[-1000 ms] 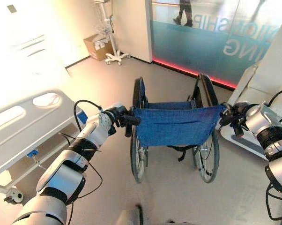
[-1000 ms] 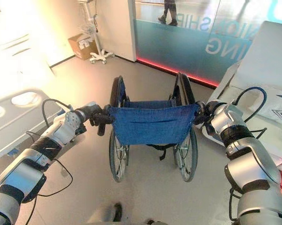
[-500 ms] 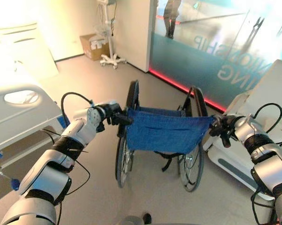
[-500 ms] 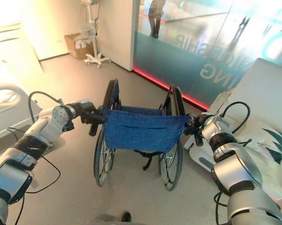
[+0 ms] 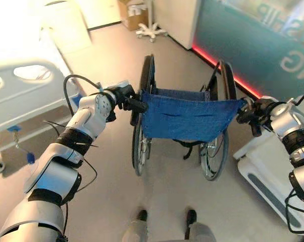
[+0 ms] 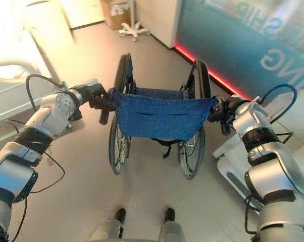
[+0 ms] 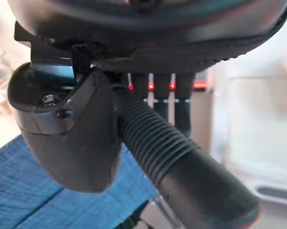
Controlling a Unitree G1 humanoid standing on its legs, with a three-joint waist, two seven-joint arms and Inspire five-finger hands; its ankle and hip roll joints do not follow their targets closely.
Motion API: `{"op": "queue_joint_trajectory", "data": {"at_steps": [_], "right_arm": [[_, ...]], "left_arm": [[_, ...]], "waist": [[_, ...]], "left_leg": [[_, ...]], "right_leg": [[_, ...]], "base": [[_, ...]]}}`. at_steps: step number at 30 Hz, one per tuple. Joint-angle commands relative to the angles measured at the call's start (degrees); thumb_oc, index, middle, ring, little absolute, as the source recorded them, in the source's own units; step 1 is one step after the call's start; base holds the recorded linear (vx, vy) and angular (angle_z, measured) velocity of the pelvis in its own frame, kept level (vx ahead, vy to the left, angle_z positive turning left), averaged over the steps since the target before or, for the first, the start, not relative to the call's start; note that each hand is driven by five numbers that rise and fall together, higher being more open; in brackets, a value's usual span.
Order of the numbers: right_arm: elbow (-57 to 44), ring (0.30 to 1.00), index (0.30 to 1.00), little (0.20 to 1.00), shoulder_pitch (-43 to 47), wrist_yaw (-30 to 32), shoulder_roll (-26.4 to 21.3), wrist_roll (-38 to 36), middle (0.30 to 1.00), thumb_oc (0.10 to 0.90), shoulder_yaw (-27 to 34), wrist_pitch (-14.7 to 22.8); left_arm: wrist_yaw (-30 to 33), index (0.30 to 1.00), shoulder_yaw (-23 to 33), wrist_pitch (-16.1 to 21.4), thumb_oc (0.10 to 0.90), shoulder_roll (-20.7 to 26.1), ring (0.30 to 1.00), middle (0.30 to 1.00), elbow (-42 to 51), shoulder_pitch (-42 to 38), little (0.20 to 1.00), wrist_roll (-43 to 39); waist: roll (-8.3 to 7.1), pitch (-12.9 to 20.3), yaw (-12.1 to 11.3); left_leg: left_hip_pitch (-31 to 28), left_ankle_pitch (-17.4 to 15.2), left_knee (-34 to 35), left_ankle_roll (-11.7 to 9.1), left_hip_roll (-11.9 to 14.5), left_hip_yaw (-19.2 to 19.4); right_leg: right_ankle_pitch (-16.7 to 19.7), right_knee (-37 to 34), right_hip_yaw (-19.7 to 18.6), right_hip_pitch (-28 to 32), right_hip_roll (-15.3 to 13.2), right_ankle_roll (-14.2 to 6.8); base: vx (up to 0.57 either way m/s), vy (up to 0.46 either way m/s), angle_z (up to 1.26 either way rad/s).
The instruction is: Push the wheelchair next to the bed
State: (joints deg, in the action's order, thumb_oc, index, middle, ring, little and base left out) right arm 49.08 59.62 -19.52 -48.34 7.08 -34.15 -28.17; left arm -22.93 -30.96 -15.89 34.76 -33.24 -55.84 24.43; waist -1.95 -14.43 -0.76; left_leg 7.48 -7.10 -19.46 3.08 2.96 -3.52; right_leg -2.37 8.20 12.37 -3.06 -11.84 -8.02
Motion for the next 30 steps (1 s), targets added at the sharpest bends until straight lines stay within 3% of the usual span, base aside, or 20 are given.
{"op": "queue_joint_trajectory", "data": {"at_steps": [1,9,13,15,21,23,25,27,30], "right_arm": [[-9.54,0.3,0.3,0.3,5.81,-3.17,1.8,5.89,0.3,0.4,-10.17,14.16],[-11.52,0.3,0.3,0.3,7.8,-5.36,1.32,11.76,0.3,0.4,-12.56,16.89],[-13.04,0.3,0.3,0.3,7.73,-6.03,0.83,11.12,0.3,0.4,-13.54,16.74],[-13.79,0.3,0.3,0.3,7.0,-6.25,0.72,11.38,0.3,0.4,-13.4,16.16],[-13.26,0.3,0.3,0.3,5.69,-5.65,0.91,11.78,0.3,0.4,-12.95,15.22],[-12.65,0.3,0.3,0.3,4.56,-4.81,1.81,12.07,0.3,0.4,-12.84,16.06],[-12.79,0.3,0.3,0.3,4.59,-4.44,2.74,12.4,0.3,0.4,-12.91,15.58],[-13.06,0.3,0.3,0.3,4.66,-4.15,4.06,12.54,0.3,0.4,-12.68,14.34],[-13.1,0.3,0.3,0.3,4.84,-3.82,5.57,11.91,0.3,0.4,-12.8,14.53]], "left_arm": [[-2.53,0.3,-12.52,2.15,0.4,1.83,0.3,0.3,-3.79,9.24,0.3,6.23],[-3.51,0.3,-11.78,-0.06,0.4,1.16,0.3,0.3,-3.74,7.41,0.3,5.65],[-4.65,0.3,-11.04,-0.72,0.4,1.28,0.3,0.3,-2.91,8.31,0.3,6.35],[-5.15,0.3,-10.49,-0.73,0.4,0.84,0.3,0.3,-2.69,9.1,0.3,7.02],[-3.69,0.3,-9.74,-1.11,0.4,-1.5,0.3,0.3,-4.15,10.34,0.3,7.97],[-3.25,0.3,-8.78,-1.92,0.4,-2.23,0.3,0.3,-3.68,12.57,0.3,9.53],[-3.37,0.3,-8.18,-2.7,0.4,-2.67,0.3,0.3,-2.61,13.78,0.3,10.8],[-3.06,0.3,-7.85,-2.55,0.4,-2.96,0.3,0.3,-1.72,15.15,0.3,11.82],[-2.86,0.3,-7.48,-3.08,0.4,-2.37,0.3,0.3,-0.41,17.66,0.3,12.62]], "waist": [[-2.25,-4.54,-1.86],[0.03,-5.34,0.52],[0.5,-5.08,0.75],[0.97,-4.95,1.07],[0.44,-4.49,1.8],[-0.11,-4.91,-0.4],[-0.43,-5.49,-1.97],[0.13,-7.43,-5.37],[1.54,-8.42,-9.38]], "left_leg": [[-4.27,2.91,-0.43,-6.8,5.64,3.18],[-12.15,4.0,12.76,-8.38,6.67,3.85],[-12.56,6.08,13.65,-8.87,8.02,4.9],[-12.31,9.67,13.64,-9.64,9.62,6.48],[-10.72,12.86,8.73,-10.22,10.33,9.88],[-8.94,9.57,8.39,-8.36,4.41,5.97],[-5.89,8.75,9.92,-7.15,0.79,4.7],[1.6,12.02,10.99,-7.7,-2.16,6.95],[6.77,17.77,15.89,-7.46,-3.69,8.34]], "right_leg": [[7.13,2.95,-0.62,-5.69,-2.59,-0.94],[5.3,4.03,1.33,-7.27,-0.92,-0.49],[3.6,4.93,2.84,-7.18,0.39,0.98],[2.05,5.59,4.82,-7.06,1.86,2.48],[0.88,4.81,8.67,-6.55,3.28,5.01],[0.34,3.67,7.56,-3.86,5.19,4.97],[0.15,2.42,6.12,-1.43,6.5,4.72],[-1.5,0.41,5.39,4.28,8.7,4.69],[-3.49,-0.39,3.99,9.14,11.79,5.31]], "base": [[0.19,-0.203,0.99],[0.22,-0.15,0.45],[0.21,-0.211,0.14],[0.18,-0.208,0.17],[0.18,-0.219,0.37],[0.38,-0.203,0.35],[0.3,-0.13,0.13],[0.37,-0.11,-0.3],[0.49,-0.041,-0.85]]}}
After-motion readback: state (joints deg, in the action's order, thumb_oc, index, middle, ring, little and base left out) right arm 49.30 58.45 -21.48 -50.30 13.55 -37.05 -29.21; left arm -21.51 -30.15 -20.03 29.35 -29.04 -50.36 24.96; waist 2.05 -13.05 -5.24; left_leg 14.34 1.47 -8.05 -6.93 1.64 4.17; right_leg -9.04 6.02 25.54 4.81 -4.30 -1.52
